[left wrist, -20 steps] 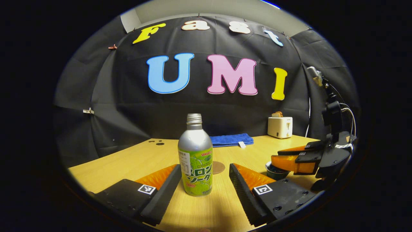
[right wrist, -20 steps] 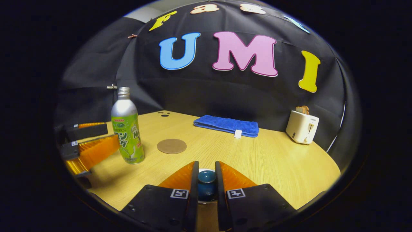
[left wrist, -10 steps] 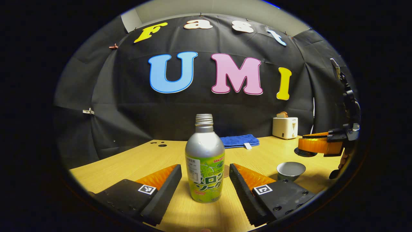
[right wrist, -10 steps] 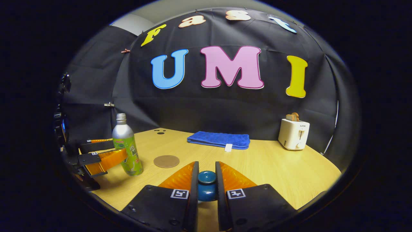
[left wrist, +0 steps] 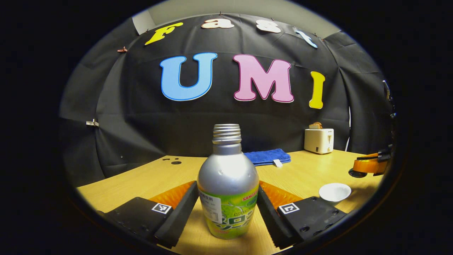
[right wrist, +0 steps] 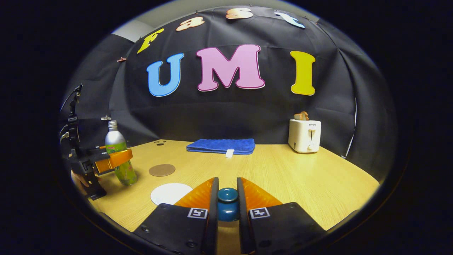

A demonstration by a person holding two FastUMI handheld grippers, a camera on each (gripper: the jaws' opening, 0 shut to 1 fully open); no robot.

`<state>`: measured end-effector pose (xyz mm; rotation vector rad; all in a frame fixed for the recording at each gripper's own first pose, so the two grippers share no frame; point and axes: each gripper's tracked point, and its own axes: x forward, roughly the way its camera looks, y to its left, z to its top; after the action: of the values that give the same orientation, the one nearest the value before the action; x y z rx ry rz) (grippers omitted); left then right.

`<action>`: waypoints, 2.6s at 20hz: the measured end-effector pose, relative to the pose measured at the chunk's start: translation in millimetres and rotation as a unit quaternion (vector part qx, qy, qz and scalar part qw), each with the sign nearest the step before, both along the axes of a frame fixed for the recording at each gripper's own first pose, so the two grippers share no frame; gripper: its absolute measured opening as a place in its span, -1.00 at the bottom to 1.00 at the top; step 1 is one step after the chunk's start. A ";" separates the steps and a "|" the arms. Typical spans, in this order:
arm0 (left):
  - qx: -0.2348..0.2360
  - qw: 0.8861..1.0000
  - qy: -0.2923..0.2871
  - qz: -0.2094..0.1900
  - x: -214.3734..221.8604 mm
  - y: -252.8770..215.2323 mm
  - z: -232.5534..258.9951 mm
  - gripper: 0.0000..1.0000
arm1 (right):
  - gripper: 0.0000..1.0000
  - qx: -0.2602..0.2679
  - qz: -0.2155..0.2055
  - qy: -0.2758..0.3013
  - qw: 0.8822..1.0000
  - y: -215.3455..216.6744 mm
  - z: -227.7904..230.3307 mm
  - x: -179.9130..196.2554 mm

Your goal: Open the teacup lid with one hand, grasp the water bottle and pour water into the teacup with the other hand; after pouring, place the water bottle on the coaster and then close the teacup lid.

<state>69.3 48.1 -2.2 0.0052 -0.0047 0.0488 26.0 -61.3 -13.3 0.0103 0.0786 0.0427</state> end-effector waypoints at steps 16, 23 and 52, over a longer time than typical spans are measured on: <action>0.235 0.972 0.005 -0.021 8.2 -37.7 9.3 0.58 | -0.43 -0.006 -0.024 -0.038 0.999 -42.1 10.9 10.2; 0.504 0.860 -0.011 -0.074 16.5 -73.1 22.5 0.58 | -0.43 -0.007 -0.040 -0.038 0.998 -65.4 12.4 10.3; 0.809 0.567 0.027 -0.153 21.6 -110.3 -6.5 0.59 | -0.44 -0.006 -0.028 -0.038 0.999 -62.4 12.7 9.4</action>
<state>90.8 -62.2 -8.6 1.9027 0.0118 -0.3308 35.4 -123.7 -0.6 -0.0017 0.0034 -0.0142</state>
